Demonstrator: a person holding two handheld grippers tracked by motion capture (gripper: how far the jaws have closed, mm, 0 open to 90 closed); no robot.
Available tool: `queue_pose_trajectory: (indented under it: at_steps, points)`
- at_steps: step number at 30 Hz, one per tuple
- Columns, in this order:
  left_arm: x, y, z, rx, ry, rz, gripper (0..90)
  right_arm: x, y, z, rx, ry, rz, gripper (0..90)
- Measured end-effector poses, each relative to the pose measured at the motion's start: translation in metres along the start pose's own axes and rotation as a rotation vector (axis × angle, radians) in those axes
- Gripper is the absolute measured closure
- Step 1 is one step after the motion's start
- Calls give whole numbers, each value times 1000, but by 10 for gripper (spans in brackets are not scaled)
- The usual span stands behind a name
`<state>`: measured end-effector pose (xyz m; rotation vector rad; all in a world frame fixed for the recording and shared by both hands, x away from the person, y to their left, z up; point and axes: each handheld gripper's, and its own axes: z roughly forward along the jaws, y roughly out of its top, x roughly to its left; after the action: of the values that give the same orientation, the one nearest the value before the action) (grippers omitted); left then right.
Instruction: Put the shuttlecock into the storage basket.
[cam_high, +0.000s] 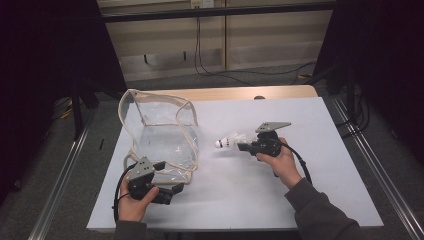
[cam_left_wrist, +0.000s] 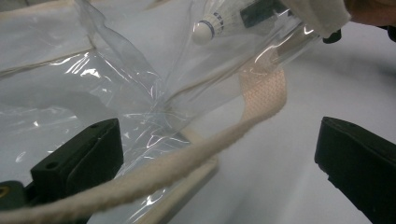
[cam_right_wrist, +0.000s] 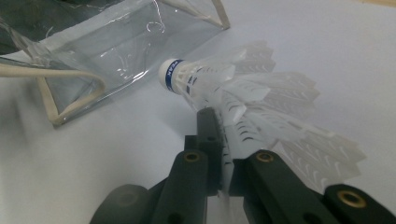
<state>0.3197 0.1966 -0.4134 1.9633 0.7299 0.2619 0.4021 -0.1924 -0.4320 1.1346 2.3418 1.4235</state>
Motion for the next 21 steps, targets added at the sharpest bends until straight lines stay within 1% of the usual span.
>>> queue_pose_trajectory:
  at_steps: [10, 21]
  points:
    - [0, 0, -1, -2, 0, -4, 10, 2, 5, -6, -17, 11, 0, 884]
    - [0, 0, 0, 0, 2, -7, 9, 5, 10, -9, -6, 26, -7, 884]
